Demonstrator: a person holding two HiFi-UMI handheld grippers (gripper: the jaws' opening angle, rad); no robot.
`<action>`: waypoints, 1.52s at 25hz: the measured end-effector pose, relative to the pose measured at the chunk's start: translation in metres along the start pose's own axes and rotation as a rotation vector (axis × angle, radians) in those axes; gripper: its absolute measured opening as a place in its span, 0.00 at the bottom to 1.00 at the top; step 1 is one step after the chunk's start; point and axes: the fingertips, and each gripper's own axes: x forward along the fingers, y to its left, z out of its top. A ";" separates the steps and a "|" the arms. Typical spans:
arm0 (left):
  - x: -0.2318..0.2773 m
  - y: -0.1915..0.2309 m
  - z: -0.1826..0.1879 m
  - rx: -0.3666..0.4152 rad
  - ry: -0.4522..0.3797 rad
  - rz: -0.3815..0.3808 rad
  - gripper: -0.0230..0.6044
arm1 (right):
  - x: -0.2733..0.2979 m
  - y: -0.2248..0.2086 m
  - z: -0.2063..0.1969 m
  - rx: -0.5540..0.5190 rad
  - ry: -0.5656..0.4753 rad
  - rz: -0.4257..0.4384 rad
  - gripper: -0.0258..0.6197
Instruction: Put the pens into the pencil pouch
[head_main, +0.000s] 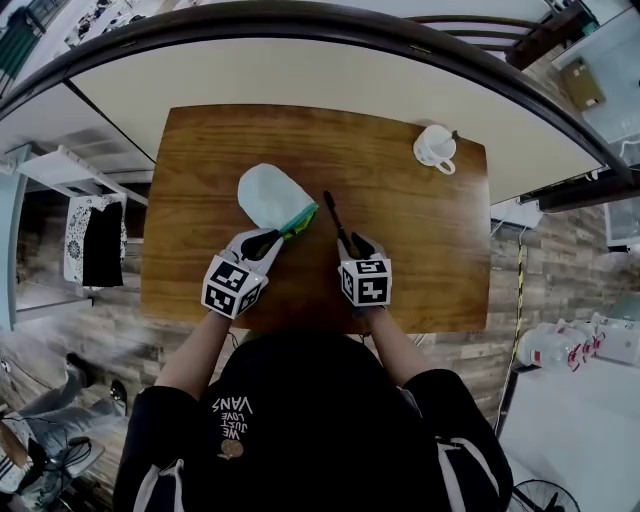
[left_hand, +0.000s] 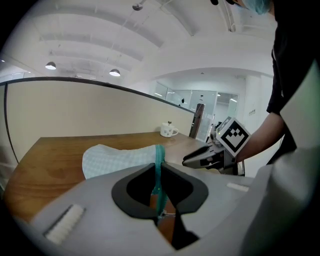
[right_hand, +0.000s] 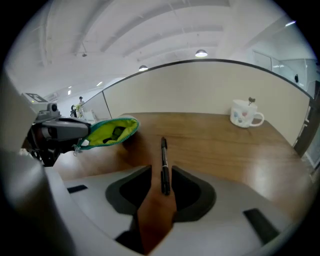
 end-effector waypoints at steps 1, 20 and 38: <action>0.000 0.000 -0.001 -0.002 0.002 0.004 0.11 | 0.002 -0.002 -0.003 0.000 0.010 0.000 0.18; -0.001 0.003 -0.003 -0.008 0.027 0.049 0.11 | 0.000 -0.010 -0.017 -0.032 0.042 0.011 0.14; 0.017 -0.002 0.001 0.004 0.032 0.047 0.11 | -0.064 0.043 -0.019 -0.087 -0.015 0.166 0.14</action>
